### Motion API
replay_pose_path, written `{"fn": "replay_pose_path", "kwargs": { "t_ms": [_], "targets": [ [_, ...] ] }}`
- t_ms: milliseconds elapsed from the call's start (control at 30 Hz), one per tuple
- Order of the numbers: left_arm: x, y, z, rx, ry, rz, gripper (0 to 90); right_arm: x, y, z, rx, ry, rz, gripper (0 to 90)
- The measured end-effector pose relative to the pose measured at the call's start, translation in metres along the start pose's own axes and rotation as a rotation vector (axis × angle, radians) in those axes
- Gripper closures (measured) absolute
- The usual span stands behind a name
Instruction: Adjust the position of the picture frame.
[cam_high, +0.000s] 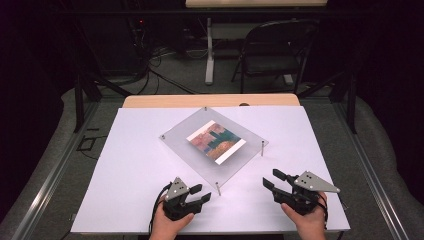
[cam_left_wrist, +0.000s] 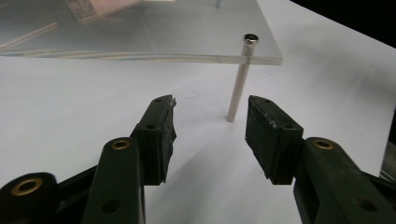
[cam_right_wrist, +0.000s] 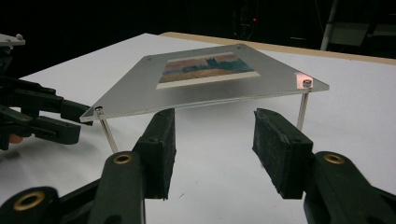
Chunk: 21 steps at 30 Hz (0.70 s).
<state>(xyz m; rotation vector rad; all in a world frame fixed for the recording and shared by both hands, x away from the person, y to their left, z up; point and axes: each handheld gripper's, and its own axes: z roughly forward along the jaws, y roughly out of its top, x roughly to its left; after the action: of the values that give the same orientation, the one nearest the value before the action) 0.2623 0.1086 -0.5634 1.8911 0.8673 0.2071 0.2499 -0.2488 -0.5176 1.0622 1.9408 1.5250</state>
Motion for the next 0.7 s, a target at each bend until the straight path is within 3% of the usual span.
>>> {"fn": "replay_pose_path", "kwargs": {
  "t_ms": [200, 267, 700],
  "targets": [
    [-0.006, 0.005, 0.013, 0.035, -0.019, -0.001, 55.7, 0.000, 0.001, 0.000, -0.004, -0.013, 0.007, 49.6],
    [-0.007, 0.007, 0.016, 0.045, -0.023, -0.002, 57.4, 0.000, 0.001, 0.000, -0.002, 0.004, 0.025, 51.7],
    [-0.012, 0.015, 0.034, 0.068, 0.001, 0.016, 71.9, -0.002, 0.000, -0.001, 0.015, 0.016, 0.037, 57.2]
  ]
}}
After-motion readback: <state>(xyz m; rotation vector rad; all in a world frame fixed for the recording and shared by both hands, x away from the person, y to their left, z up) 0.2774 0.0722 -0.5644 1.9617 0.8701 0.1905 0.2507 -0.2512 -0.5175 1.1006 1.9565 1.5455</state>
